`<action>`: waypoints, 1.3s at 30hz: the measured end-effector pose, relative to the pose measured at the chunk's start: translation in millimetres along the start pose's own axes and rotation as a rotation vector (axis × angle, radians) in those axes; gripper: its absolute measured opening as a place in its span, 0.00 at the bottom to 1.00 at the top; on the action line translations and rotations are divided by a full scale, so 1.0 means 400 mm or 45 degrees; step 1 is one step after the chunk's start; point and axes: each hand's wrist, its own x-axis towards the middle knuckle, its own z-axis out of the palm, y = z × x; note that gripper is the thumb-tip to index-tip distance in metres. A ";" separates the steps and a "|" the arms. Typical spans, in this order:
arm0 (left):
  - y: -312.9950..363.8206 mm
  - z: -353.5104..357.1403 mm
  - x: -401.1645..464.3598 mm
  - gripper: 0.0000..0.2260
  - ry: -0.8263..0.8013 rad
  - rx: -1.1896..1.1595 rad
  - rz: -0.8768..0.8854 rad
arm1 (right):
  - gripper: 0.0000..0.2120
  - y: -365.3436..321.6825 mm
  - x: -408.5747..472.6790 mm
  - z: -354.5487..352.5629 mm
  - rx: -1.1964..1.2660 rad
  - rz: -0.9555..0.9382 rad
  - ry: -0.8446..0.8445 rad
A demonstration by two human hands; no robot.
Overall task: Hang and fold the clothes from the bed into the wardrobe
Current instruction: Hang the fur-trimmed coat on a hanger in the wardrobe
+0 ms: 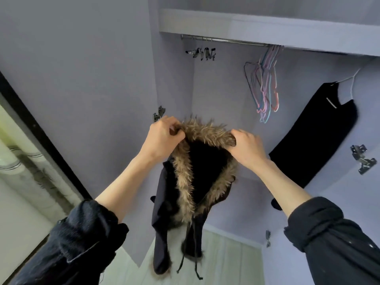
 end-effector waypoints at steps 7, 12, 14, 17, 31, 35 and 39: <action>-0.042 0.066 0.085 0.11 -0.299 -0.052 -0.261 | 0.09 0.055 0.118 0.038 0.424 0.129 -0.007; -0.063 0.157 0.174 0.21 -0.510 0.227 -0.223 | 0.21 0.156 0.206 0.062 0.755 0.170 -0.564; -0.071 0.199 0.212 0.14 -0.434 0.332 -0.234 | 0.28 0.202 0.225 0.068 0.796 0.102 -0.775; -0.075 0.253 0.268 0.18 -0.292 0.456 -0.262 | 0.22 0.266 0.263 0.092 0.721 -0.007 -0.718; 0.046 0.450 0.479 0.07 -0.198 0.101 -0.614 | 0.10 0.604 0.517 0.002 0.762 0.539 0.381; 0.054 0.488 0.515 0.09 -0.225 -0.064 -0.683 | 0.11 0.652 0.637 0.013 1.266 0.876 -0.045; 0.071 0.488 0.539 0.10 -0.191 0.013 -0.651 | 0.04 0.656 0.700 0.016 1.532 0.871 -0.080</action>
